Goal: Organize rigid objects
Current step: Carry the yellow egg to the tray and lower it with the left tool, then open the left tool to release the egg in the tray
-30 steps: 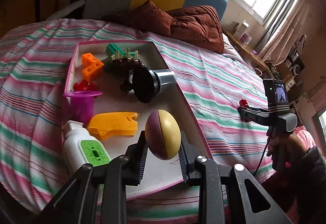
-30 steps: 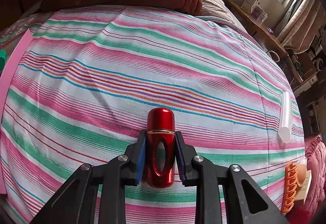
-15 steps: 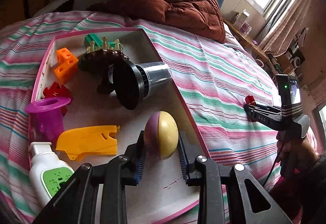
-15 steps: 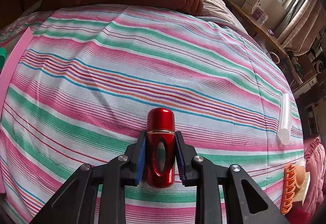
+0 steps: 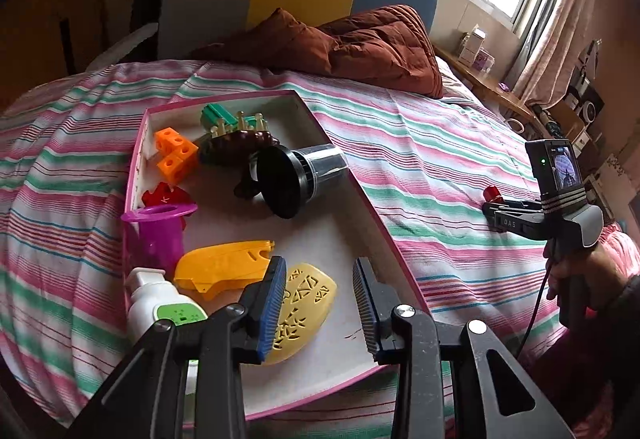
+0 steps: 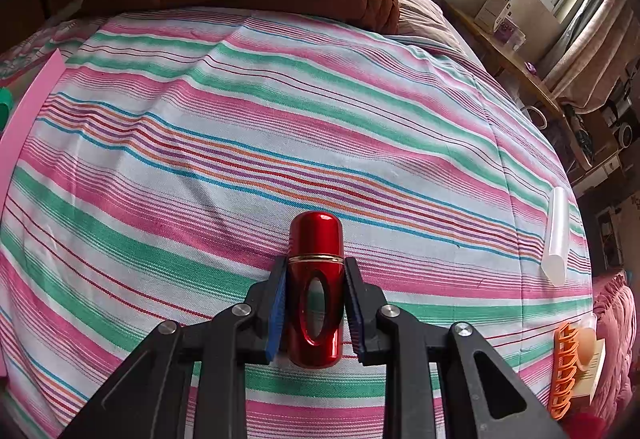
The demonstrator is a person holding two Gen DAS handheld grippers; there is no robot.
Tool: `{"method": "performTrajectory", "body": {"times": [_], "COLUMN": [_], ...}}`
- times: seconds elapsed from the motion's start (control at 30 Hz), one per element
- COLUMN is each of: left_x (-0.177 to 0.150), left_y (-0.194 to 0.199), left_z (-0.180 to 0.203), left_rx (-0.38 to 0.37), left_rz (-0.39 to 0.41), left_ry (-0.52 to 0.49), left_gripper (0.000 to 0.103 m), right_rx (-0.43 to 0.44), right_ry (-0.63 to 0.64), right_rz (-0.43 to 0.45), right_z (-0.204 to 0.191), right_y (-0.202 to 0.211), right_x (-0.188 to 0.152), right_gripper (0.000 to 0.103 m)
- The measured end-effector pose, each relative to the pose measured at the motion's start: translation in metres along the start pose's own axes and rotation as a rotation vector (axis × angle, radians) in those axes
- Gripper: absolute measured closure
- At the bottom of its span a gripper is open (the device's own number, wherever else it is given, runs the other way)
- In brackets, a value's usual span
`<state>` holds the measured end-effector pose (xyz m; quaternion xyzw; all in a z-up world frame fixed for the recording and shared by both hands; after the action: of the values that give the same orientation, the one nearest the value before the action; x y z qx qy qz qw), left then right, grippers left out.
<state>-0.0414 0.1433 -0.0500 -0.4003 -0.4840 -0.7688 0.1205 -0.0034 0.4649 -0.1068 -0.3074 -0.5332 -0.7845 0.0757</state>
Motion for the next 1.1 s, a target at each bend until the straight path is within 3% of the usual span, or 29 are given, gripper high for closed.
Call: {"method": "performTrajectory", "body": {"times": [0.67,0.8,1.1], "left_x": [-0.006,-0.005,-0.004], "left_y": [0.033,0.036,0.042], "left_z": [-0.023,-0.025,-0.036], "left_rx": [0.155,0.161,0.173], "left_rz": [0.054,0.065,0.078], "left_ry": [-0.028,-0.028,-0.004], "left_gripper": [0.065,0.063,0.063], "right_rx": [-0.002,0.051,0.284], "right_ry": [-0.001,-0.037,-0.024], "right_rz": [0.001,-0.002,0.019], "right_z": [-0.002,-0.002,-0.041], "right_y": [0.003,0.006,0.028], "right_x": [-0.001,-0.001,0.001], "right_gripper": [0.077,0.077,0.077]}}
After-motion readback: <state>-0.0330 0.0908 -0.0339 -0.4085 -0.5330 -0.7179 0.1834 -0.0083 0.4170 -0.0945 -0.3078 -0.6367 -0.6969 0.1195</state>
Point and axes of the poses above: each gripper's, at about its wrist camera, not at the fingertips, and y roughly against the way its jaws point, z to its right, x to its top, the point moved 4 cm from there along -y, roughly the way its jaws point, and after that the axes turned 10 degrees about z, right-handed, at the moved point
